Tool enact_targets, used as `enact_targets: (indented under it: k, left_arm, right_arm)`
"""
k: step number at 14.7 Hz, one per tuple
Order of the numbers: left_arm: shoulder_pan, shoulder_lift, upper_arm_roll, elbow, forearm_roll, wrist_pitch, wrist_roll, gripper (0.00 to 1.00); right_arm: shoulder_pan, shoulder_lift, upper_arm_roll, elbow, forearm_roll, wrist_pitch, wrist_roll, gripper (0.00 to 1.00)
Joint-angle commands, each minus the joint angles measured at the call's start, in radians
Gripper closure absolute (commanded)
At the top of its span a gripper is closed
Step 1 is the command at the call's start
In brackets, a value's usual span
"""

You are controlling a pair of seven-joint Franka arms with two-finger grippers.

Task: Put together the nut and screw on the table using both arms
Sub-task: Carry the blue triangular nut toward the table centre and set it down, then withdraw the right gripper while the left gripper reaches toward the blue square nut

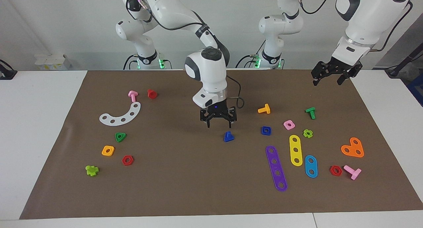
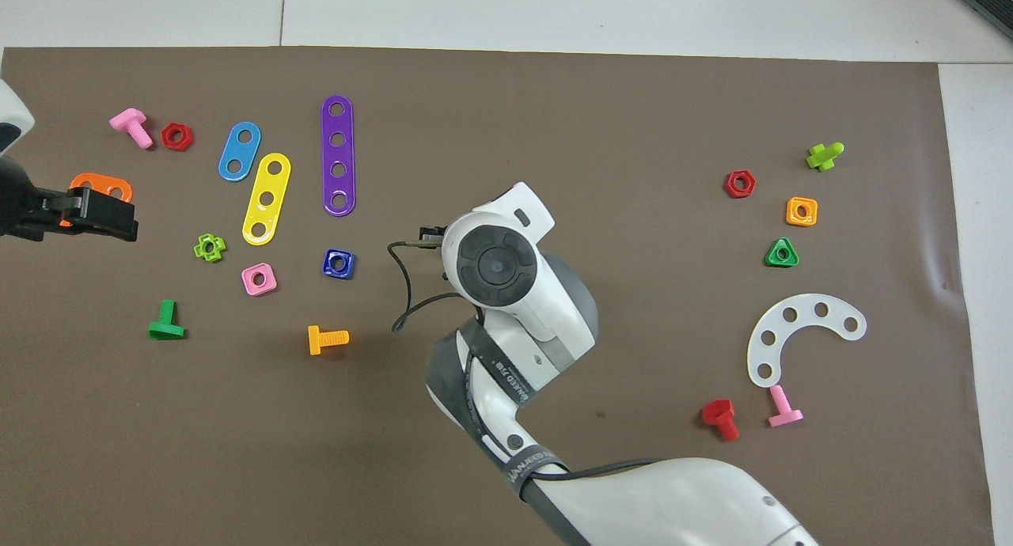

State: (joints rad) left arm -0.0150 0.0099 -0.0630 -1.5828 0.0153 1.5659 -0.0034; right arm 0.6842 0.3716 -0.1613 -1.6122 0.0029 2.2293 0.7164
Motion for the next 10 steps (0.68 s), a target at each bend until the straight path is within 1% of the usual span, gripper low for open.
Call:
enact_targets:
  k: [1,4,5,7,8,10]
  left_arm:
    - [-0.008,-0.039,0.002,-0.043,0.011,-0.027,-0.009,0.00]
    - [-0.002,-0.071,0.000,-0.114,0.002,-0.017,0.017,0.00]
    - [-0.005,-0.080,0.003,-0.127,0.002,-0.015,0.051,0.00]
    - [0.000,-0.082,0.002,-0.140,-0.017,-0.003,0.051,0.00]
    - [0.001,-0.083,0.006,-0.157,-0.052,0.023,0.027,0.01]
    - [-0.012,-0.080,0.003,-0.212,-0.074,0.106,-0.065,0.01]
  right_arm:
    - [-0.109,-0.103,0.014,-0.034,-0.023,-0.115,-0.121,0.00]
    - [-0.242,-0.203,0.017,-0.035,-0.008,-0.271,-0.283,0.00]
    - [-0.274,-0.236,0.016,-0.037,-0.006,-0.340,-0.338,0.00]
    - [-0.333,-0.285,0.016,-0.037,-0.006,-0.468,-0.391,0.00]
    - [-0.363,-0.307,0.016,-0.037,-0.006,-0.514,-0.416,0.00]
    - [-0.440,-0.347,0.016,-0.037,-0.006,-0.589,-0.507,0.00]
